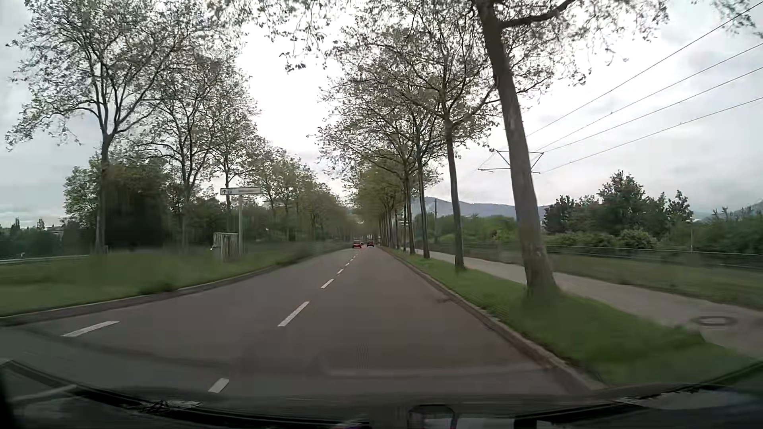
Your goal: Follow the waypoints while adhering to traffic rules and regulations
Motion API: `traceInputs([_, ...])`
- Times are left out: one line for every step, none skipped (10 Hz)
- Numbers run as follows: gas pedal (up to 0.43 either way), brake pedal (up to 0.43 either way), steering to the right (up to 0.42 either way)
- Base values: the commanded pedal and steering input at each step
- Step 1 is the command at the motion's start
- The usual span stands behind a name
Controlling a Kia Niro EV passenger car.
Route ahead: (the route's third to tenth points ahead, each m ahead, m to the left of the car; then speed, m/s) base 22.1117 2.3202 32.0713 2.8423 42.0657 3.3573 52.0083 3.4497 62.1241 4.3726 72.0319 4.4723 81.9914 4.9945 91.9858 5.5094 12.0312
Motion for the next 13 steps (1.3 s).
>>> traceInputs([0.079,0.0,-0.021])
traceInputs([0.087,0.0,-0.021])
traceInputs([0.098,0.0,-0.021])
traceInputs([0.098,0.0,-0.021])
traceInputs([0.098,0.0,-0.02])
traceInputs([0.098,0.0,-0.018])
traceInputs([0.11,0.0,-0.016])
traceInputs([0.11,0.0,-0.015])
traceInputs([0.11,0.0,-0.013])
traceInputs([0.11,0.0,-0.012])
traceInputs([0.11,0.0,-0.01])
traceInputs([0.11,0.0,-0.008])
traceInputs([0.11,0.0,-0.007])
